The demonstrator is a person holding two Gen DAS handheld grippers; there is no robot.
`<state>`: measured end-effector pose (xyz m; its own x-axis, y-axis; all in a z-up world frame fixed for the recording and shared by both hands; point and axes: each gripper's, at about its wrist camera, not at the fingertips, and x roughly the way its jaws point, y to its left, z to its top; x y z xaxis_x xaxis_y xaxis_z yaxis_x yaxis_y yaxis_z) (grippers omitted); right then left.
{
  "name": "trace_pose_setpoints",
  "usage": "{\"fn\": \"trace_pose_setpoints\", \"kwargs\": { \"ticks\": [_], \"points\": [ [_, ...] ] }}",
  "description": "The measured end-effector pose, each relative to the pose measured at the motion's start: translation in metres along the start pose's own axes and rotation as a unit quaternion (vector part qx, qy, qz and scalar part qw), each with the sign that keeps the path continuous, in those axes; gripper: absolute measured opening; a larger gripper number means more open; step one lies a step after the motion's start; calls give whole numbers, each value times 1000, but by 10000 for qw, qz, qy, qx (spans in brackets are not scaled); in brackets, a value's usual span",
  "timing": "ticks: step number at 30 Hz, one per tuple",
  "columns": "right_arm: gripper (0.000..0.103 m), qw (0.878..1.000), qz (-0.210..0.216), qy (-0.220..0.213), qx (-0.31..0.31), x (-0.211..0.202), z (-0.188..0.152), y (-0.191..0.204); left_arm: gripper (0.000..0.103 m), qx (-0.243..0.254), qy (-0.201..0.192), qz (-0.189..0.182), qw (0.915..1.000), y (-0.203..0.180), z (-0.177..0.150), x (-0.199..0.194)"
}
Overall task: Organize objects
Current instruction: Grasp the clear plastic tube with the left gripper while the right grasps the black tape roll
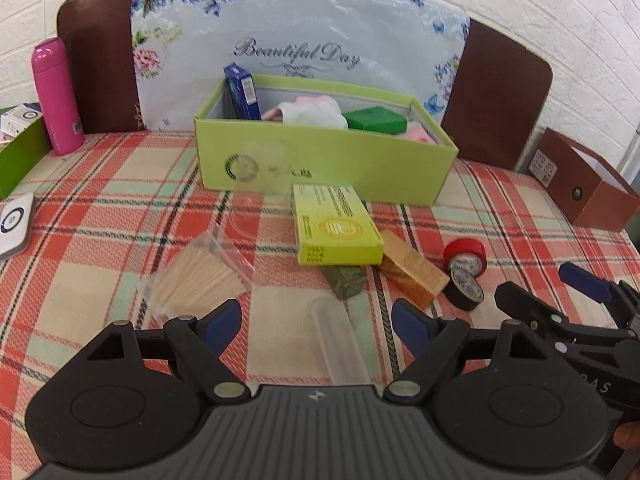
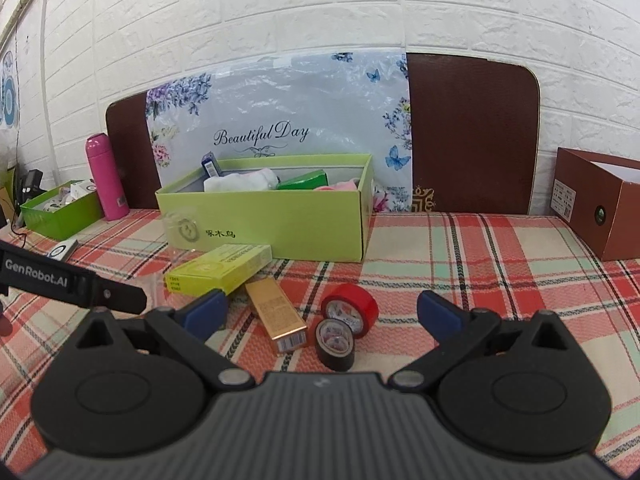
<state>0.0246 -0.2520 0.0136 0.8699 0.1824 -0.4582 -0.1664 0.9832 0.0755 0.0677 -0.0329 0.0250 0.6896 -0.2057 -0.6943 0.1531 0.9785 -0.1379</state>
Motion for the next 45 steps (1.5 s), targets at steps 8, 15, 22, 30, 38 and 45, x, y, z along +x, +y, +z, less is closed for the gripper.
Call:
{"fn": "trace_pose_setpoints", "kwargs": {
  "ticks": [8, 15, 22, 30, 38, 45],
  "points": [
    [103, 9984, -316, 360, 303, 7, -15, -21, 85, 119, 294, 24, 9995, -14, -27, 26],
    [100, 9987, -167, 393, 281, 19, -17, -30, 32, 447, 319, -181, 9983, -19, -41, 38],
    [55, 9944, 121, 967, -405, 70, -16, -19, 30, 403, 359, -338, 9980, -14, -44, 36],
    [28, 9920, 241, 1193, -334, 44, -25, -9, 30, 388, 377, -397, 9977, -12, -43, 37],
    [44, 9892, 910, 1064, -438, 2, -41, 21, 30, 559, 428, -232, 9972, -18, -47, 30],
    [43, 9871, 923, 1187, -547, 9, -43, 24, 38, 635, 462, -345, 9963, -18, -52, 28]
  ]
}}
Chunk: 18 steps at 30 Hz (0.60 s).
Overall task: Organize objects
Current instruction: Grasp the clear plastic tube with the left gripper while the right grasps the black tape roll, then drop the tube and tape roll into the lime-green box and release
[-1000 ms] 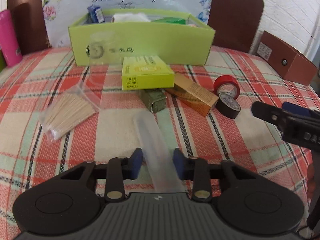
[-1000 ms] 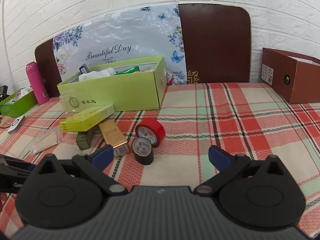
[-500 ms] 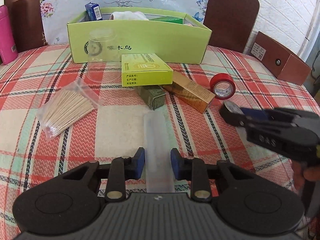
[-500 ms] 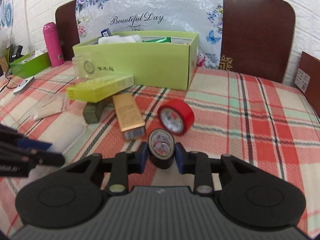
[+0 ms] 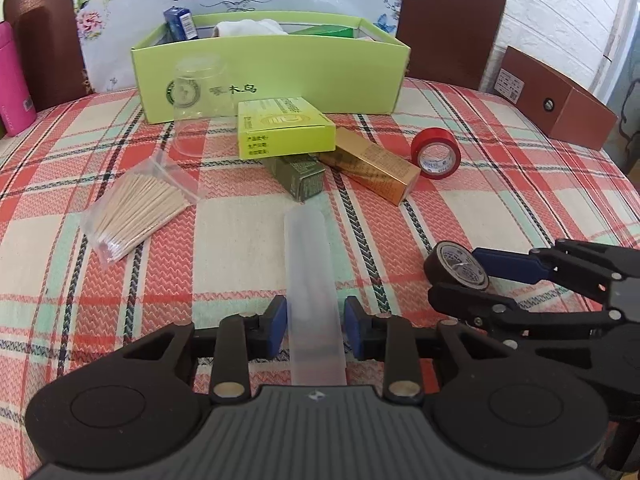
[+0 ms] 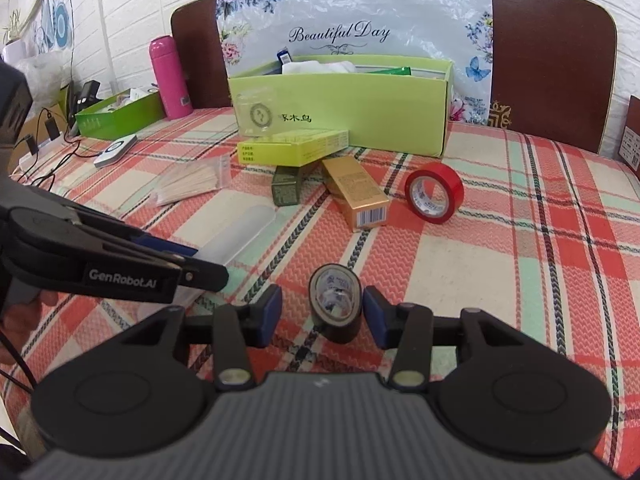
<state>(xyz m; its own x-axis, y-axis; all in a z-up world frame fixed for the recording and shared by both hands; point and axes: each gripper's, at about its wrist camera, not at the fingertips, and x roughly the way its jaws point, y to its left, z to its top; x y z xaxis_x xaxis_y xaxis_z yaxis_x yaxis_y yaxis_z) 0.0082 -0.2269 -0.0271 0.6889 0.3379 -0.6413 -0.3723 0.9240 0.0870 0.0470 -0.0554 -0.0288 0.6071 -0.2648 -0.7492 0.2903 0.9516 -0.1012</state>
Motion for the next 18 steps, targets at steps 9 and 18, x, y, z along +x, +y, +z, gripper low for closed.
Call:
{"fn": "trace_pose_setpoints", "kwargs": {
  "ticks": [9, 18],
  "points": [
    [29, 9999, -82, 90, 73, 6, -1, -3, 28, -50, -90, -105, 9999, 4, 2, 2],
    [29, 9995, 112, -285, 16, -15, 20, 1, 28, -140, -587, -407, 9973, 8, 18, -32]
  ]
}}
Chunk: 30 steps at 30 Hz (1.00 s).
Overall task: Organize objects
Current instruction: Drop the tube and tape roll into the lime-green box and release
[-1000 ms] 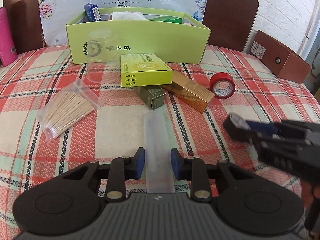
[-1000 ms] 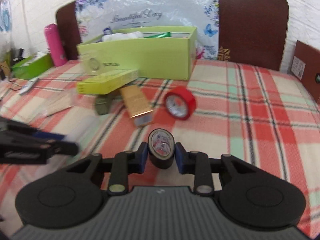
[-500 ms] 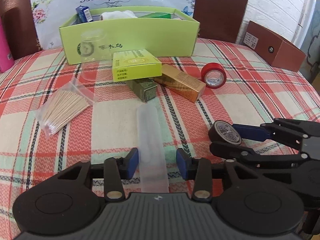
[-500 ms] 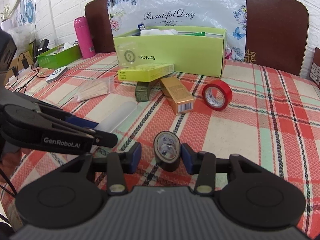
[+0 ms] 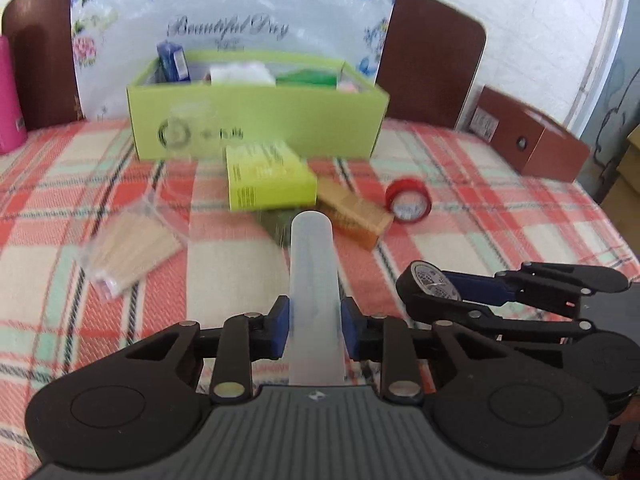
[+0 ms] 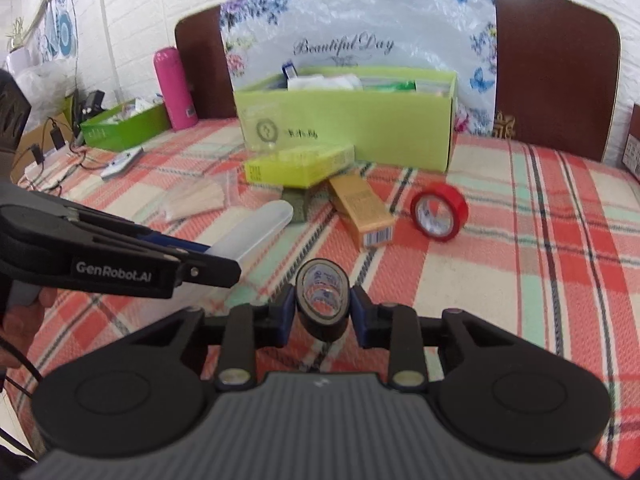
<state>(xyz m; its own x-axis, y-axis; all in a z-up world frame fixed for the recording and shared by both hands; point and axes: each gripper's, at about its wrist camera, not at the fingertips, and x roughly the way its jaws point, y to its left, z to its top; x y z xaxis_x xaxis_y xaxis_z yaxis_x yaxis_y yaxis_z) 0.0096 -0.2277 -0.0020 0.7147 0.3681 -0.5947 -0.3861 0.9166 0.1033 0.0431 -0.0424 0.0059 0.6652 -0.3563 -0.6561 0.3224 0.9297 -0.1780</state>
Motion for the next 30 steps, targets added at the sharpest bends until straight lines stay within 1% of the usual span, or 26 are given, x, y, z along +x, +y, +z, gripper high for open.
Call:
{"fn": "trace_pose_setpoints", "kwargs": {
  "ticks": [3, 8, 11, 14, 18, 24, 30],
  "points": [
    [29, 9996, 15, -267, 10, -10, 16, -3, 28, 5, -334, -100, 9994, 2, 16, -17],
    [29, 9975, 20, -699, -36, -19, 50, -8, 28, 138, -819, -123, 9965, 5, 47, -36],
    [29, 9951, -9, -988, -85, -22, 72, -9, 28, 208, -1076, -35, 9940, 11, 67, -42],
    [29, 9926, -70, -1205, -95, -20, 90, -13, 28, 225, -1231, 158, 9920, 19, 86, -41],
    [29, 9908, -92, -1350, -5, -11, 107, -18, 28, 246, -1270, 338, 9910, 38, 115, -26],
    [29, 9898, -142, -1414, -23, 10, 124, -24, 28, 365, -1145, 537, 9913, 59, 165, 14],
    [29, 9891, -273, -1449, 62, 44, 146, -46, 28, 393, -997, 635, 9922, 72, 194, 59]
  ]
}}
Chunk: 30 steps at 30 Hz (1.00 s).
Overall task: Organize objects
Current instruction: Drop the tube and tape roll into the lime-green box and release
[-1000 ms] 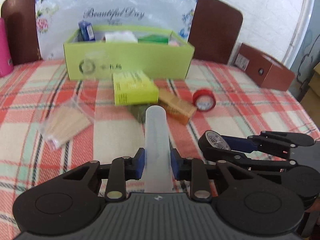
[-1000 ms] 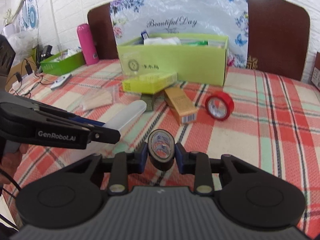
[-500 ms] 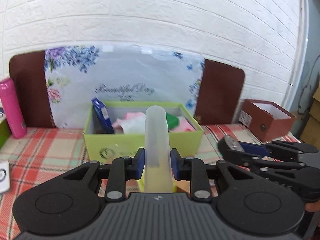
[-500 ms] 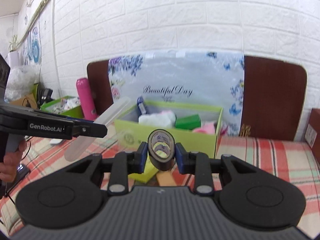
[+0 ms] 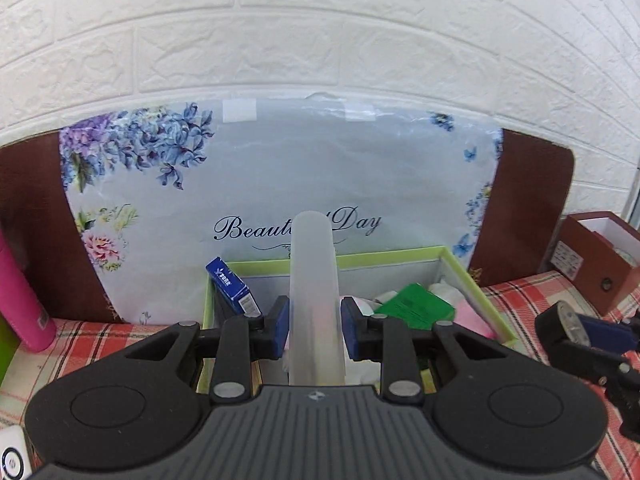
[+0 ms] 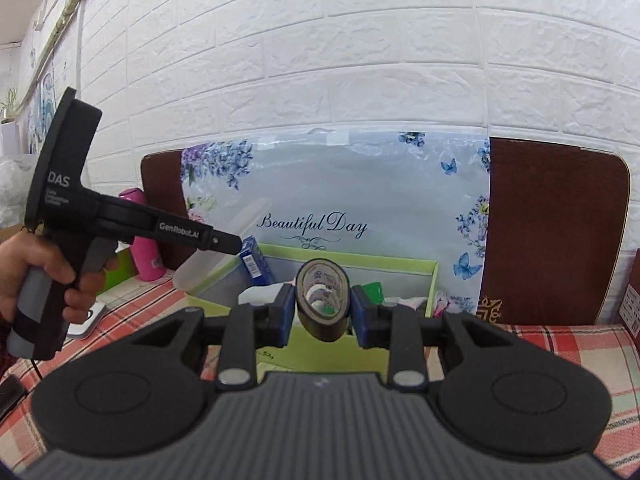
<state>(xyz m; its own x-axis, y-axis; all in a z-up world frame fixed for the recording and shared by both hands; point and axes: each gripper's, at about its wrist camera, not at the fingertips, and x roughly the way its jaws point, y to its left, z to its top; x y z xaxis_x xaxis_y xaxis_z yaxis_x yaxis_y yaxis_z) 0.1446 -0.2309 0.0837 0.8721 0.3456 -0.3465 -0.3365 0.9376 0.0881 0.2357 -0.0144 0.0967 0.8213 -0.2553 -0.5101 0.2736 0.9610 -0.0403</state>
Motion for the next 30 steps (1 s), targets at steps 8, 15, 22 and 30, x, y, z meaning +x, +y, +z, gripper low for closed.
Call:
{"fn": "trace_pose_setpoints", "kwargs": {
  "ticks": [8, 15, 22, 30],
  "points": [
    [29, 9999, -64, 103, -11, 79, 9, -12, 28, 27, 193, 47, 9998, 9, 1, 48],
    [83, 9986, -113, 294, -420, 121, -10, -2, 82, -418, -22, 190, 9989, 21, -12, 52],
    [97, 9986, -237, 314, -352, 105, -24, -4, 82, -627, -108, 116, 9979, 21, -17, 32],
    [103, 9993, -271, -73, -238, 55, -4, 1, 82, -754, -101, 121, 9970, 4, -14, -11]
  ]
}}
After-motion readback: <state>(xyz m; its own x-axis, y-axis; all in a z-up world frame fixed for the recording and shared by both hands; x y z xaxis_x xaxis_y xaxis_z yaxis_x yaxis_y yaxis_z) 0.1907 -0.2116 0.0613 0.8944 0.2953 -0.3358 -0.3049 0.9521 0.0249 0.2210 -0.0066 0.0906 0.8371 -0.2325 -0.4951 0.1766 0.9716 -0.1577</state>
